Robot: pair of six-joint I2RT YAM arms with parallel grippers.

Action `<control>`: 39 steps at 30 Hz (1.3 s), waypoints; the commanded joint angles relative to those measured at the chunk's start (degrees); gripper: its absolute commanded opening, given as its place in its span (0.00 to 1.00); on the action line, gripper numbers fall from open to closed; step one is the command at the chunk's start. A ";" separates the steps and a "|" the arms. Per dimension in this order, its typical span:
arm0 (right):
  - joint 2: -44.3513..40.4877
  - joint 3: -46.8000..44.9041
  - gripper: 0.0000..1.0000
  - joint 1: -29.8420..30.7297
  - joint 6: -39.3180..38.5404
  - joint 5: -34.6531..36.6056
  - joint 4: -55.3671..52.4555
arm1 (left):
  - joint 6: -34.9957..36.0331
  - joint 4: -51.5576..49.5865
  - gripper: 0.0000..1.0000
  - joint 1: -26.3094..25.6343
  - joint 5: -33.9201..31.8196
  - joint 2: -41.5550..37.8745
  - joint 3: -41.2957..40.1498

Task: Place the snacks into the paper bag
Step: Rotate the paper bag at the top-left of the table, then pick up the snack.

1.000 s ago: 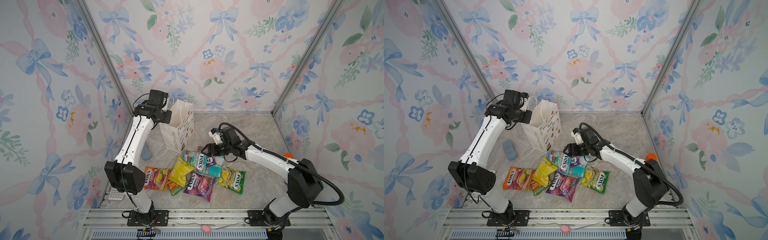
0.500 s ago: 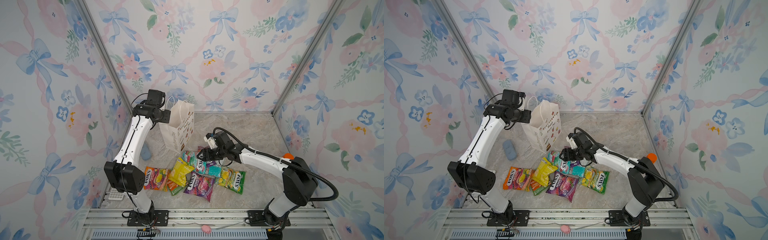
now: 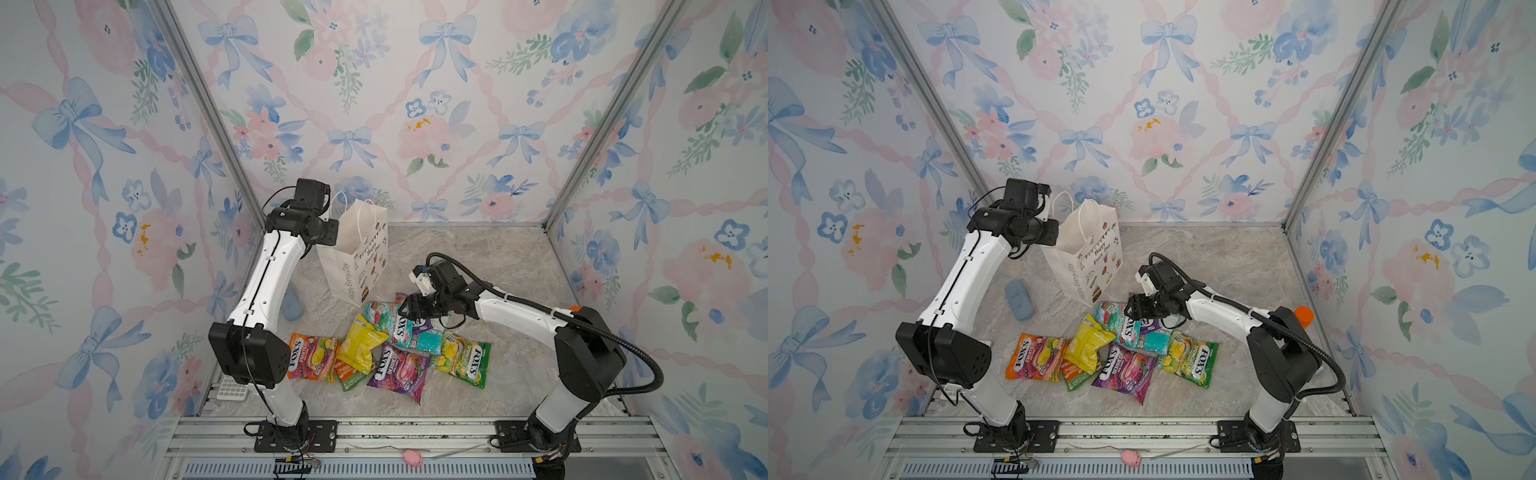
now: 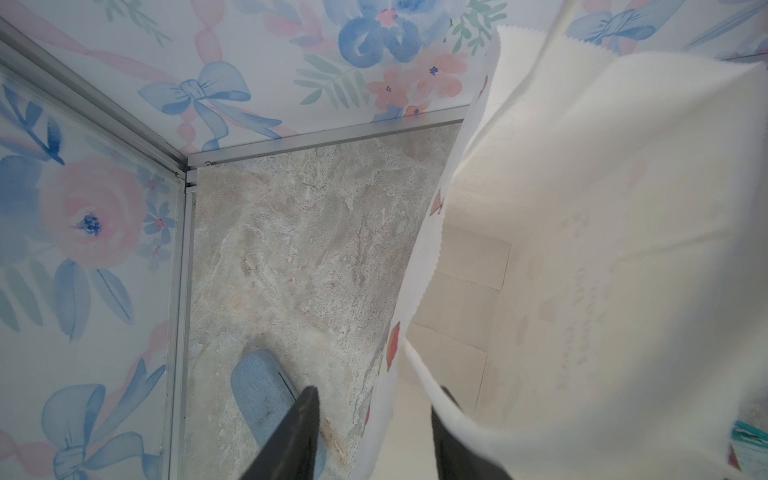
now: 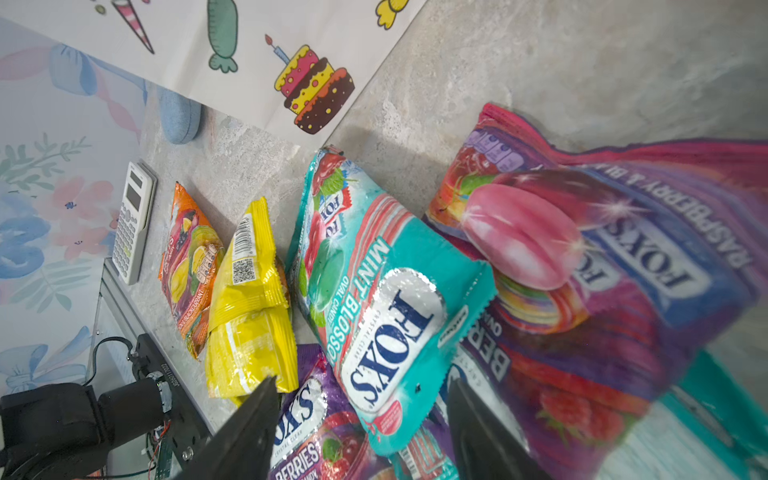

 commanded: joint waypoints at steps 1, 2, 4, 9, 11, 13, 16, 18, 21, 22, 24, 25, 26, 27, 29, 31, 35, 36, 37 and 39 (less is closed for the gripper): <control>1.35 0.97 0.65 -0.42 -0.71 0.63 -2.03 | 0.14 -0.76 0.41 0.44 1.87 1.00 -0.09; 1.77 0.84 0.64 -0.48 -0.54 0.72 -2.03 | 0.17 -0.76 0.39 0.51 2.19 1.02 -0.34; 2.31 0.23 0.62 -0.48 0.06 0.70 -1.33 | 0.22 -0.76 0.37 0.45 2.62 0.97 -0.79; 3.04 -1.58 0.62 -0.60 2.14 0.33 1.09 | 0.33 -0.75 0.31 0.48 3.71 1.14 -1.24; 3.70 -2.09 0.61 -0.59 2.76 0.04 2.07 | 0.29 -0.76 0.26 0.45 4.08 1.52 -1.30; 4.48 -2.20 0.59 -0.72 3.30 -0.50 3.03 | 0.41 -0.74 0.22 0.53 4.49 1.63 -1.63; 5.56 -2.47 0.57 -0.73 4.24 -1.04 4.54 | 0.36 -0.75 0.19 0.53 4.77 1.70 -2.03; 6.07 -2.66 0.54 -0.78 4.77 -1.23 5.46 | 0.39 -0.76 0.14 0.53 4.88 1.70 -2.18; 6.54 -2.93 0.45 -1.18 5.64 -2.26 6.90 | 0.36 -0.76 0.07 0.53 5.79 1.65 -2.04; 6.48 -2.95 0.41 -1.34 5.84 -2.58 7.28 | 0.24 -0.76 0.03 0.60 6.29 1.58 -1.90; 6.20 -2.90 0.32 -1.66 5.98 -2.83 7.52 | -0.10 -0.72 0.00 0.53 7.38 1.36 -1.60; 5.91 -2.66 0.27 -1.71 6.06 -2.83 7.52 | -0.20 -0.67 0.00 0.53 7.86 1.07 -1.44; 5.66 -2.48 0.21 -1.80 6.02 -2.93 7.41 | -0.20 -0.67 0.00 0.53 8.15 0.87 -1.37; 5.33 -2.23 0.15 -1.91 5.86 -2.98 7.37 | -0.31 -0.67 0.00 0.53 8.32 0.68 -1.33; 4.70 -1.32 0.04 -1.99 5.26 -3.15 6.57 | -0.32 -0.58 0.00 0.53 8.42 0.41 -1.42; 3.91 -0.18 0.00 -2.12 4.74 -3.16 5.38 | -0.37 -0.58 0.00 0.53 8.41 0.43 -1.50; 1.57 1.76 0.00 -2.40 4.10 -2.91 3.61 | -0.71 -0.58 0.00 0.53 8.57 0.30 -1.44; 0.96 2.17 0.00 -2.48 4.02 -2.73 3.40 | -0.79 -0.58 0.00 0.53 8.74 0.29 -1.35; 0.14 2.51 0.00 -2.57 3.90 -2.58 3.19 | -0.83 -0.58 0.00 0.53 8.85 0.12 -1.25; -1.09 3.18 0.00 -2.85 3.82 -2.11 2.71 | -0.97 -0.52 0.00 0.53 9.19 -0.23 -1.07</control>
